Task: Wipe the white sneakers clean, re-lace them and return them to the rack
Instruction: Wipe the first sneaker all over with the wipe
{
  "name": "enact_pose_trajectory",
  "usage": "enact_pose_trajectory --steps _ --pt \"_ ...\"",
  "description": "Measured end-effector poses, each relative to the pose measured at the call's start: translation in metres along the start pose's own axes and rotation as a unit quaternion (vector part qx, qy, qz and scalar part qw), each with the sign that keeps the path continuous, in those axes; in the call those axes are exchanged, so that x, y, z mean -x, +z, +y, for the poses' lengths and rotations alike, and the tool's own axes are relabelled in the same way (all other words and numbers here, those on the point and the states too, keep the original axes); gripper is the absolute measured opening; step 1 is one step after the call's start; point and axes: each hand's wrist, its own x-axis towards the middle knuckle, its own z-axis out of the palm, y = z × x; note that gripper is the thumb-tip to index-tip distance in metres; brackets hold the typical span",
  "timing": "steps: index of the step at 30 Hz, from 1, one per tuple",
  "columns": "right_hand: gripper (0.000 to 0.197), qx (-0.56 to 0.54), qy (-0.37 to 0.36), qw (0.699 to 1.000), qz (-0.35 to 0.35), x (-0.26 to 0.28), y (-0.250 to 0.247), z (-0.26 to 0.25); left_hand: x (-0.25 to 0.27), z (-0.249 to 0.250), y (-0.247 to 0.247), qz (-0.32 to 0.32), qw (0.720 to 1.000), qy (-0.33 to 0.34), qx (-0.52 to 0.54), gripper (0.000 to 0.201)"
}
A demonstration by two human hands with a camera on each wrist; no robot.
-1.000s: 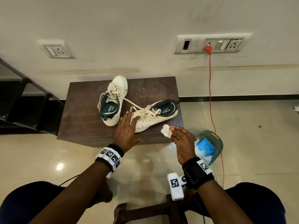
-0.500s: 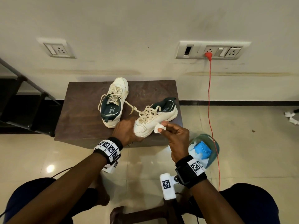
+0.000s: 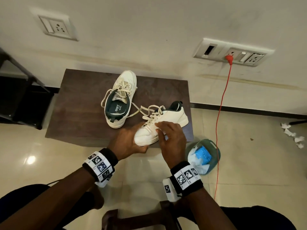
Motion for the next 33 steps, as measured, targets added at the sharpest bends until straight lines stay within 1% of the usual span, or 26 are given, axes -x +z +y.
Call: enact_pose_trajectory --steps 2,4,6,8,10,11,12,14,15,17,19,21,23,24,27,28,30,33 --pt "0.019 0.059 -0.007 0.998 0.0 0.005 0.004 -0.005 0.001 -0.005 0.004 -0.021 0.999 -0.004 -0.034 0.106" --pt "0.021 0.079 -0.013 0.997 0.003 0.009 0.008 -0.009 0.002 -0.01 0.004 -0.037 0.999 -0.007 -0.027 0.117" --pt "0.023 0.082 -0.022 0.996 0.002 0.013 0.012 -0.011 0.001 -0.013 0.0 -0.032 0.999 0.011 -0.002 0.117" --pt "0.03 0.103 -0.047 0.993 -0.036 0.015 0.018 -0.016 0.002 -0.015 -0.002 -0.021 0.999 0.039 0.006 0.112" --pt "0.042 0.141 -0.087 0.984 -0.072 0.012 0.021 -0.019 0.003 -0.016 0.0 -0.03 0.998 0.048 -0.007 0.113" --pt "0.041 0.149 -0.096 0.982 -0.071 0.007 0.018 -0.018 0.004 -0.016 0.001 -0.033 0.998 0.046 -0.018 0.114" --pt "0.036 0.149 -0.093 0.983 -0.056 0.001 0.014 -0.015 0.004 -0.016 0.002 -0.032 0.998 0.044 -0.03 0.114" --pt "0.025 0.135 -0.064 0.989 -0.002 -0.011 0.003 -0.005 0.003 -0.016 0.002 -0.024 0.997 0.035 -0.059 0.113" --pt "0.023 0.125 -0.047 0.991 0.018 -0.015 -0.001 0.0 0.002 -0.016 0.003 -0.023 0.997 0.03 -0.069 0.112" --pt "0.021 0.121 -0.03 0.992 0.024 -0.016 -0.003 0.002 0.001 -0.017 0.004 -0.034 0.996 0.025 -0.079 0.112" --pt "0.021 0.116 -0.033 0.993 -0.001 -0.008 0.005 -0.01 0.001 -0.018 0.005 -0.045 0.996 0.022 -0.079 0.111" --pt "0.024 0.106 -0.07 0.99 -0.055 0.004 0.011 -0.026 0.002 -0.016 0.003 -0.045 0.996 0.028 -0.07 0.107" --pt "0.029 0.132 -0.1 0.981 -0.096 0.005 0.009 -0.028 0.003 -0.011 0.0 -0.04 0.996 0.039 -0.071 0.106" --pt "0.03 0.15 -0.094 0.979 -0.096 -0.001 0.004 -0.023 0.004 -0.008 -0.002 -0.039 0.995 0.039 -0.078 0.107" --pt "0.027 0.184 -0.052 0.98 -0.057 -0.019 -0.014 0.0 0.004 -0.005 -0.006 -0.05 0.995 0.028 -0.083 0.109" --pt "0.026 0.195 -0.048 0.979 -0.047 -0.023 -0.017 0.004 0.003 -0.005 -0.008 -0.049 0.995 0.028 -0.082 0.109" --pt "0.028 0.213 -0.036 0.976 -0.037 -0.026 -0.016 0.003 0.002 -0.004 -0.009 -0.049 0.995 0.027 -0.087 0.108" --pt "0.03 0.222 0.011 0.975 -0.016 -0.015 -0.006 -0.011 0.004 0.001 -0.009 -0.065 0.991 0.033 -0.111 0.108"
